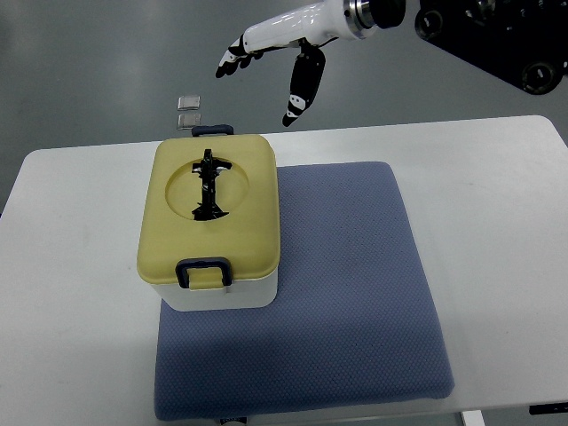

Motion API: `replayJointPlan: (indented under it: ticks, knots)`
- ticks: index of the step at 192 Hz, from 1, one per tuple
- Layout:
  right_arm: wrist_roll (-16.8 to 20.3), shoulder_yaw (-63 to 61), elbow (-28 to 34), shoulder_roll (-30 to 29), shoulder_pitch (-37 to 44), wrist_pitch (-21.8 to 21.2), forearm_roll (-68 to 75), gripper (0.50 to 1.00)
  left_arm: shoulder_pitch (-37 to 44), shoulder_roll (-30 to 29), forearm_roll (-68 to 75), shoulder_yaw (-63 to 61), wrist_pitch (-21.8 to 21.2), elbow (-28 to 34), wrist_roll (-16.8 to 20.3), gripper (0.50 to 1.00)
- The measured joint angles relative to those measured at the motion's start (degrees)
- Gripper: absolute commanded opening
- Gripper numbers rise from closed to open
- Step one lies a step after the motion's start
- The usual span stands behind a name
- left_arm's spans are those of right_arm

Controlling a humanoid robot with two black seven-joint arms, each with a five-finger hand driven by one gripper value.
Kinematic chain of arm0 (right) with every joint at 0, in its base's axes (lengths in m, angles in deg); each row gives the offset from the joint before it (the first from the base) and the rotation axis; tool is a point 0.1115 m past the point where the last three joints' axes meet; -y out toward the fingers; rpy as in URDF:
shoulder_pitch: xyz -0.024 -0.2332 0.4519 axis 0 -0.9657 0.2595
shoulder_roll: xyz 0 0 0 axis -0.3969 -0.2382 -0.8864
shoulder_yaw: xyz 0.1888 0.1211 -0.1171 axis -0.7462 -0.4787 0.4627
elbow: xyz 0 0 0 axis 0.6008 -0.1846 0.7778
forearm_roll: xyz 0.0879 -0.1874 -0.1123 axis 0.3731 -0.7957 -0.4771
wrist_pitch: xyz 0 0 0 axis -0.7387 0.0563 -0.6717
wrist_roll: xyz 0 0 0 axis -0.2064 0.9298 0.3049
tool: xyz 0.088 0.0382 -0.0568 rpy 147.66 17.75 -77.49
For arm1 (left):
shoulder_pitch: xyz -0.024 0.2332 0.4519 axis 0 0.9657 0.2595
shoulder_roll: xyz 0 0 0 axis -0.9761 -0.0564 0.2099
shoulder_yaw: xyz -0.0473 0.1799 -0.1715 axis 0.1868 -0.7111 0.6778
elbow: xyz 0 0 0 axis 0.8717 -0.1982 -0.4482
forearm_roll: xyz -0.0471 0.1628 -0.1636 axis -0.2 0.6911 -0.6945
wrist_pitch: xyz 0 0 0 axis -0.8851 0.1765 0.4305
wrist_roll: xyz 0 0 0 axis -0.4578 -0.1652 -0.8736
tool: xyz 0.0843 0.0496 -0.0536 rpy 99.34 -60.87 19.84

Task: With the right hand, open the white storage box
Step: 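Lower the right hand onto the black handle on the yellow lid and grasp it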

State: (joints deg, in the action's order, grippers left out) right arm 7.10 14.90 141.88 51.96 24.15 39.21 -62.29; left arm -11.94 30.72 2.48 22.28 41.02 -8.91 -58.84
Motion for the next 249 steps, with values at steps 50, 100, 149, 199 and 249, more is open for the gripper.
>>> replayJointPlan:
  ticks: [50,100,149,199,249]
  knots:
    - [0.0,2.6,0.3,-4.5,0.0,0.0,-1.8,0.926,0.0,0.0,0.0,0.1,0.1,0.1,0.0,1.0]
    - [-0.1,2.7,0.0,-6.8,-0.6,0.0,-2.1,0.926,0.0,0.0,0.0,0.1,0.1,0.1,0.0,1.0]
    - [-0.5,2.7,-0.2,-8.3,-1.1,0.8,-2.1,0.924,0.0,0.0,0.0,0.1,0.2,0.0,0.0,1.0]
    - [-0.5,2.8,-1.8,-10.6,-2.0,3.2,-2.1,0.921,0.0,0.0,0.0,0.1,0.2,0.1,0.0,1.0]
    - [-0.5,2.9,-2.9,-12.8,-3.4,6.8,-2.1,0.909,0.0,0.0,0.0,0.1,0.2,0.1,0.0,1.0]
